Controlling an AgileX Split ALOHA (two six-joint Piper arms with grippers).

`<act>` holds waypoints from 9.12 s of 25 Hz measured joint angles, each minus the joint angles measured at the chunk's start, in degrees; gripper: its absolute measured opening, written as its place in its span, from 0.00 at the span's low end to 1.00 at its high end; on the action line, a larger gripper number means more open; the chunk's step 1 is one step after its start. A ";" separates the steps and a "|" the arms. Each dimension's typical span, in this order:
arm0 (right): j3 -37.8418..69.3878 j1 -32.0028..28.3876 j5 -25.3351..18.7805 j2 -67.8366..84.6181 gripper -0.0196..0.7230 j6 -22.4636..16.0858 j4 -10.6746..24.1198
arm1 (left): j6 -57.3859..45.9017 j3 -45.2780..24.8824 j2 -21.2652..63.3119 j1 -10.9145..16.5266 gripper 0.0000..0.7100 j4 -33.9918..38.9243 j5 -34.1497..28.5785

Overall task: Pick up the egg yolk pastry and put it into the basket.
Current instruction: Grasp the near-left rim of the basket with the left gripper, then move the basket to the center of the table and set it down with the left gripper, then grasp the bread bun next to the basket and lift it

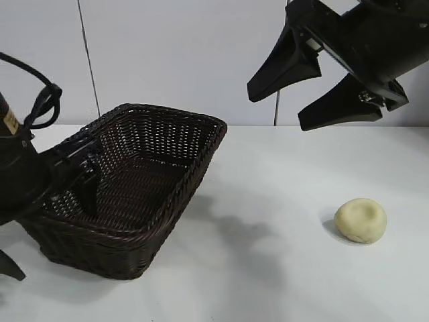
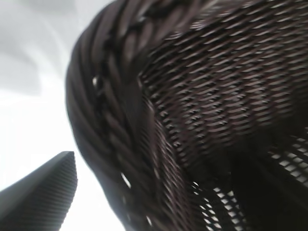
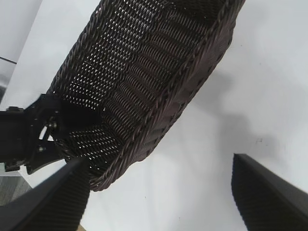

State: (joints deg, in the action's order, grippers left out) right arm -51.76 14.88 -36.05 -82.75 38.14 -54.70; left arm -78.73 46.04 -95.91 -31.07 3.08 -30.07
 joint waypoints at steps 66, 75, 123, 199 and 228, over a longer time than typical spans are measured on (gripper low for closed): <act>0.00 0.00 -0.38 0.00 0.81 0.05 0.16 | 76.73 27.96 -10.89 15.98 0.14 -21.91 -24.62; 0.00 0.00 -0.38 0.00 0.81 0.05 0.50 | 76.79 27.22 -14.30 15.98 0.14 -22.56 -22.49; 0.00 0.00 -0.38 0.00 0.81 0.05 0.75 | 78.73 37.32 -7.52 32.83 0.80 -7.62 -34.92; 0.00 0.00 -2.17 0.00 0.81 -0.61 1.81 | 81.39 -17.41 96.62 28.69 0.80 -6.71 -33.27; -7.84 -18.35 -11.33 -3.99 0.81 -21.13 24.98 | 81.39 -17.41 96.62 25.51 0.80 -6.71 -33.41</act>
State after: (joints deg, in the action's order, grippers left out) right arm -59.59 -3.48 -47.38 -86.74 17.01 -29.72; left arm 2.66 28.63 0.71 -5.56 -3.63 -63.48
